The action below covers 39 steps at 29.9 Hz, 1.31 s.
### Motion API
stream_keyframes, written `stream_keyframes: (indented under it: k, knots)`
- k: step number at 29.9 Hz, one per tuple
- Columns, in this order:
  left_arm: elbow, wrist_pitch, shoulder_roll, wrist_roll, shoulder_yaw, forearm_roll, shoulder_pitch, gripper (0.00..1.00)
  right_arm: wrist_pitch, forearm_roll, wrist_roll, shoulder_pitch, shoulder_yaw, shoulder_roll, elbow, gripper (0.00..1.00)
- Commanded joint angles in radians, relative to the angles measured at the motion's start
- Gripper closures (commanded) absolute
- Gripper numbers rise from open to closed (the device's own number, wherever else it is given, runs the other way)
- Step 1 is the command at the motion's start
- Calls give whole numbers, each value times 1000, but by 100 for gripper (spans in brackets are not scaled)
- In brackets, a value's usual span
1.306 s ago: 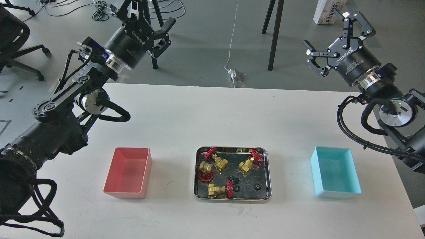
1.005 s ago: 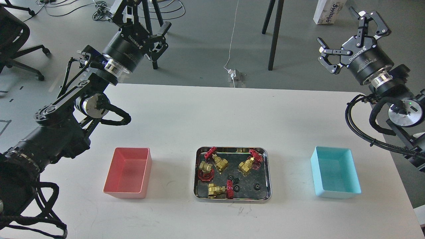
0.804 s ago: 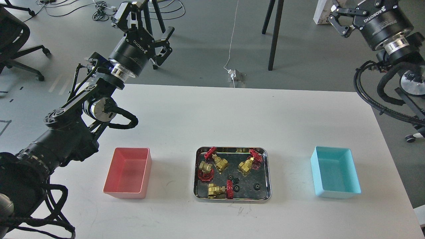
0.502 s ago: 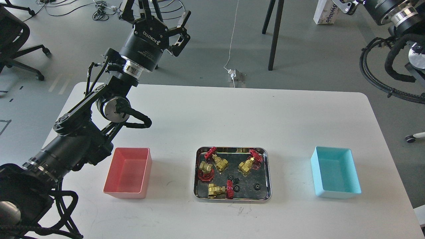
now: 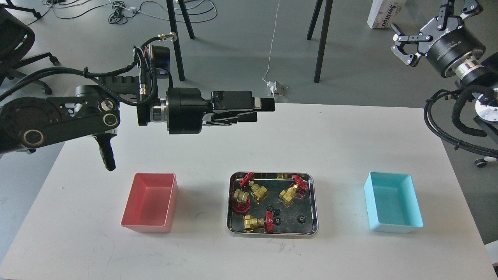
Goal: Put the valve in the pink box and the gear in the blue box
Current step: 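Swing the left gripper over the metal tray toward the brass valves, then lower the left gripper and grasp a brass valve with red handle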
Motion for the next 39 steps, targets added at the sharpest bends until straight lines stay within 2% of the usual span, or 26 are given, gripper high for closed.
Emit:
stream_keyframes:
  k: [1,4,7,9,17,24,31,39]
  knots:
    - [-64,98,-102,0,290,63,-258,4,0,0,0,-13,-4,7,-19,1]
    - [-44,285,-327,0,556,166,-366,5,0,0,0,-13,-1,4,-28,1]
    - [22,517,-540,0,787,199,-364,5,0,0,0,-13,-1,-2,-28,1]
    - [62,595,-634,0,887,199,-343,5,-1,0,0,-14,-1,-16,-30,1]
    - [203,617,-653,0,915,200,-185,5,0,-2,-9,-20,-4,-28,-45,1]
    - [343,652,-653,0,906,200,-79,8,-76,0,-107,62,1,15,-107,1]
    - [357,652,-653,0,866,202,-27,10,-107,-2,-152,102,-10,76,-156,1]
    - [364,682,-653,0,866,202,19,11,-109,-2,-156,93,-10,70,-156,1]
